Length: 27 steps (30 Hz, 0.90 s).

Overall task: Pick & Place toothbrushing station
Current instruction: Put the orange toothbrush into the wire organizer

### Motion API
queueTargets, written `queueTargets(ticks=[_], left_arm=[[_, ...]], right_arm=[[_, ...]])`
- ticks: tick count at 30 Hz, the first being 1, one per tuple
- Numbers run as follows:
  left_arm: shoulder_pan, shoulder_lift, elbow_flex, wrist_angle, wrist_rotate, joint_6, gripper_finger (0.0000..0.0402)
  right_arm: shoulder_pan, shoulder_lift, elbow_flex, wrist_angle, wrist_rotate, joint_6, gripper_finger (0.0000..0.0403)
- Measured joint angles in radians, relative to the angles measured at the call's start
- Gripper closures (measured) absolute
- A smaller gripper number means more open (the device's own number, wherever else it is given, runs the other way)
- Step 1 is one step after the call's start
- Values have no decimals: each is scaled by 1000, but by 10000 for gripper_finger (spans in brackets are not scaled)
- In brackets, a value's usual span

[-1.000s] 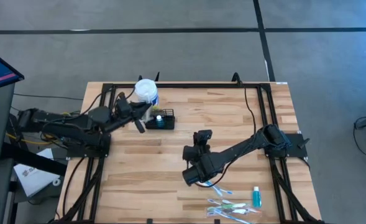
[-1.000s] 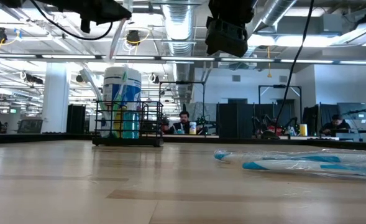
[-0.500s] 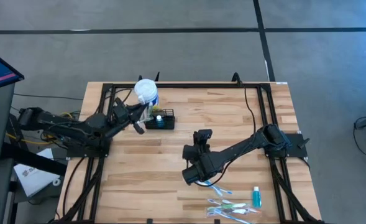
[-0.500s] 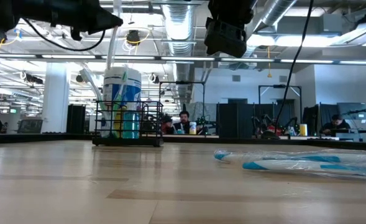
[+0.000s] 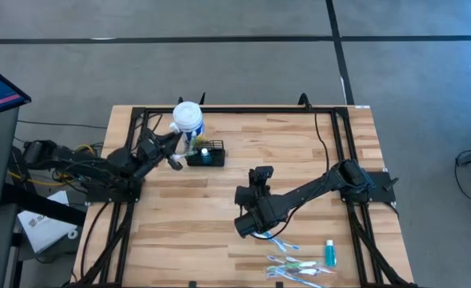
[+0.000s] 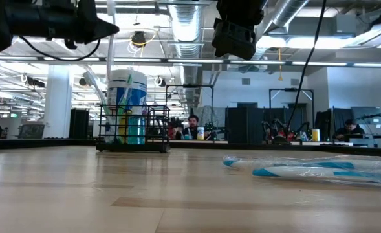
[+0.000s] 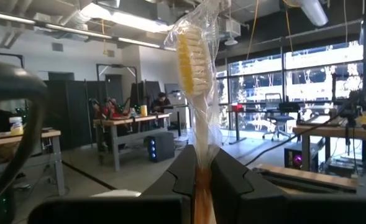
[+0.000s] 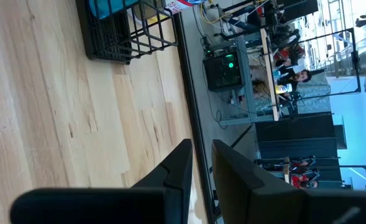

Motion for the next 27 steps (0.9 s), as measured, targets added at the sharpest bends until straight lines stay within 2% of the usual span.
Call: queueTargets(ticks=[14, 27], left_arm=[[52, 89, -39, 104, 53, -26, 388], [52, 253, -39, 200, 59, -49, 387]], right_arm=[[-10, 0, 0, 1, 0, 1, 351], [-10, 0, 0, 0, 0, 0, 351]])
